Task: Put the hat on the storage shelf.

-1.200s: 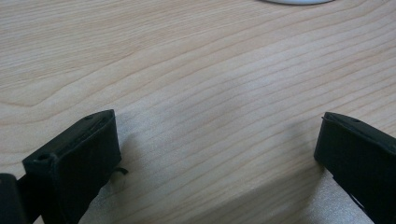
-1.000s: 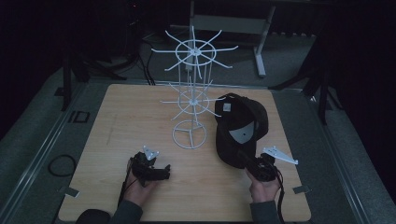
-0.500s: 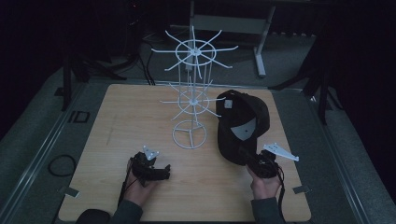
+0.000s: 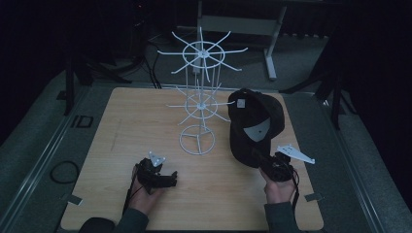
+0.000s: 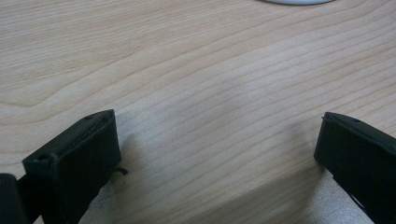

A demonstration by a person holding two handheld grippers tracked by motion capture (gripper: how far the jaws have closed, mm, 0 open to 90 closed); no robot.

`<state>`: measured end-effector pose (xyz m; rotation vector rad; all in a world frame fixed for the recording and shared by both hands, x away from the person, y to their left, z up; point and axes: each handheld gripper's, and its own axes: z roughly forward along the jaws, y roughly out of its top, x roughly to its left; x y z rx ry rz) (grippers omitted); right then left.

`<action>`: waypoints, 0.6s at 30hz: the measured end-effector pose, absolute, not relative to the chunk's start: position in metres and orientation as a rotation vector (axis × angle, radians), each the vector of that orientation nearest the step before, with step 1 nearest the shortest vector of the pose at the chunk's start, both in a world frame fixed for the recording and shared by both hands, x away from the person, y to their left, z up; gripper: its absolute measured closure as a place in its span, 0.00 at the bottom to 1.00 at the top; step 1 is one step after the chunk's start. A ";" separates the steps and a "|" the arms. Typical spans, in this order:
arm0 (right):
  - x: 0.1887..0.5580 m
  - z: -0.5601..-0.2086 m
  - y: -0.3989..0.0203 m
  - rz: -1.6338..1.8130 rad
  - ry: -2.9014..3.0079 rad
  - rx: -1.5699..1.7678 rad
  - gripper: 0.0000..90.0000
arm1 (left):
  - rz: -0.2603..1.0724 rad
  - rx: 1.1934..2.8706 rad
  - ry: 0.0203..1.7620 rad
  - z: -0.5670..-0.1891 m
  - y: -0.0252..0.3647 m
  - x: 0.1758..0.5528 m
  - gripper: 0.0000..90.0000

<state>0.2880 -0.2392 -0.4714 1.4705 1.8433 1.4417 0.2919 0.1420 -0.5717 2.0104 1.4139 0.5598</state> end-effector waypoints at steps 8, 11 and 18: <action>0.290 -0.466 -0.240 1.427 1.844 1.454 0.96 | 0.560 2.011 1.414 -0.572 0.142 0.292 0.00; 0.291 -0.464 -0.240 1.421 1.843 1.443 0.96 | 0.559 2.011 1.413 -0.572 0.142 0.292 0.00; 0.294 -0.460 -0.240 1.407 1.844 1.424 0.96 | 0.558 2.012 1.413 -0.572 0.142 0.292 0.00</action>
